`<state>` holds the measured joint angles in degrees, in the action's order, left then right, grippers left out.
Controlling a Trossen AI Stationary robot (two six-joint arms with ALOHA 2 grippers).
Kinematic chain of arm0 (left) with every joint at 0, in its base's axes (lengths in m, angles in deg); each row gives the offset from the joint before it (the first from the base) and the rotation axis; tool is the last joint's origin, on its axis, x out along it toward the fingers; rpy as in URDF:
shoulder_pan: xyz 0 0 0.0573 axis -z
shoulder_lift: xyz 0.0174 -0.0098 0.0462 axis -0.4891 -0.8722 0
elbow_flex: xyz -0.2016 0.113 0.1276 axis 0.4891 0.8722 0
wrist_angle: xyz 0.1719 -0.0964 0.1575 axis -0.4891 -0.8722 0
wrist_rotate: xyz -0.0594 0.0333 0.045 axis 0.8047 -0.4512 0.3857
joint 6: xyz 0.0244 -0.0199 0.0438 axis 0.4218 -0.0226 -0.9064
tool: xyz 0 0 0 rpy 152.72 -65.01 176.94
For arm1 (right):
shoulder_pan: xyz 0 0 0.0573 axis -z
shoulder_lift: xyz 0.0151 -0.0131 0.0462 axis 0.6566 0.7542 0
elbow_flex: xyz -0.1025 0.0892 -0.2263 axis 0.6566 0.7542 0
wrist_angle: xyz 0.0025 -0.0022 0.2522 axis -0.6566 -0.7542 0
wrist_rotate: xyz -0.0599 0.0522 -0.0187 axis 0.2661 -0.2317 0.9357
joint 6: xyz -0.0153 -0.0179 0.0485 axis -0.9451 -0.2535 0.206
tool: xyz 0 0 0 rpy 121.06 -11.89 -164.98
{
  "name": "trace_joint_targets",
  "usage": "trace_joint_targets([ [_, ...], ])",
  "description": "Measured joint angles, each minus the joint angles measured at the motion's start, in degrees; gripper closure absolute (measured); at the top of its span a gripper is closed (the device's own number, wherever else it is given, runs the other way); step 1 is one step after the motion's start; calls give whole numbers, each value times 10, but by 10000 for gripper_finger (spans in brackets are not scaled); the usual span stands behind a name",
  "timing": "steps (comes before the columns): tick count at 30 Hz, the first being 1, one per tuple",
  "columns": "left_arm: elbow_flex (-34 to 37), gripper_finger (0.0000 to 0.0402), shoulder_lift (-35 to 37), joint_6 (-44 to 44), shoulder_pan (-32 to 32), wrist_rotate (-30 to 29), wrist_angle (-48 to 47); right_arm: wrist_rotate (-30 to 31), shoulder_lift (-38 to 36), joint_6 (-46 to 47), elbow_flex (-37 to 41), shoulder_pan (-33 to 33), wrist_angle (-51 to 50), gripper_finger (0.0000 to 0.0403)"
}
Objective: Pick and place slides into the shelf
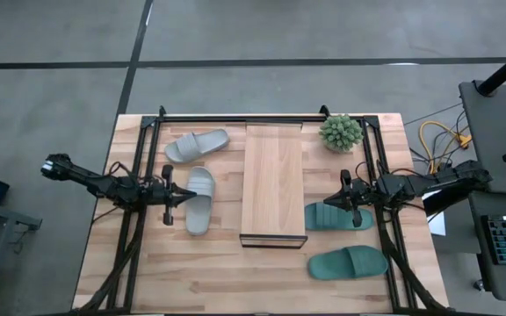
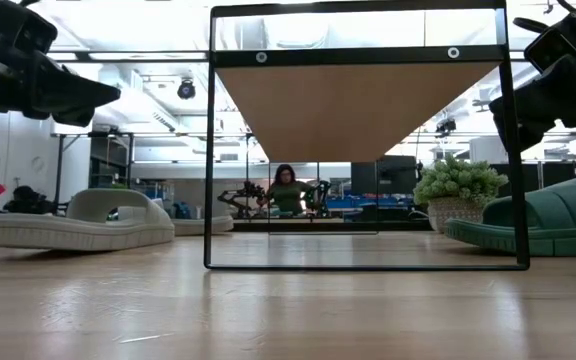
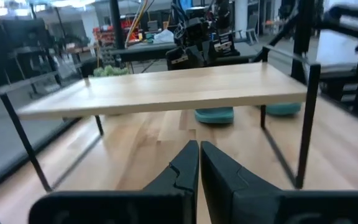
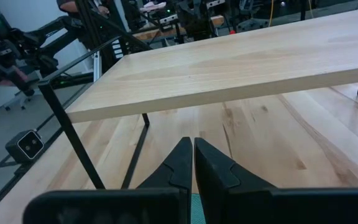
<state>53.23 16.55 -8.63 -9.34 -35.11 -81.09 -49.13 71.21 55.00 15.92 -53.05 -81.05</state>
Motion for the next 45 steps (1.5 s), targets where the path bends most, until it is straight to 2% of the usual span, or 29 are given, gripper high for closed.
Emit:
trace_joint_targets([
  [3, 0, 402, 0, -27, 0, 0, 0, 0, 0, 0, 0, 0, 0, 394],
  [12, 0, 402, 0, -25, 0, -1, 3, 1, 0, 0, 0, 0, 0, 394],
  [15, 0, 402, 0, -24, 0, -21, 15, 38, 0, 7, 0, 0, 5, 394],
  [17, 0, 402, 0, -5, -1, -33, 39, 61, 0, 50, 0, 0, 31, 394],
  [20, 0, 402, 0, 32, -1, -40, 100, 94, 0, 123, 0, 0, 88, 394],
  [24, 0, 402, 0, 65, -1, -41, 183, 148, 0, 164, 0, 0, 160, 394],
  [29, 0, 402, 0, 66, -1, -41, 234, 193, 0, 165, 0, 0, 208, 394],
  [35, 0, 402, 0, 65, -1, -45, 256, 205, 0, 166, 0, 0, 213, 394],
  [39, 0, 402, 1, 76, -1, -127, 319, 208, 0, 167, 0, 0, 245, 394],
  [43, 0, 402, 1, 179, -1, -257, 421, 237, 0, 167, 0, 0, 302, 394],
  [45, 0, 402, 0, 170, -1, -256, 445, 253, 0, 165, 0, 0, 345, 394],
])
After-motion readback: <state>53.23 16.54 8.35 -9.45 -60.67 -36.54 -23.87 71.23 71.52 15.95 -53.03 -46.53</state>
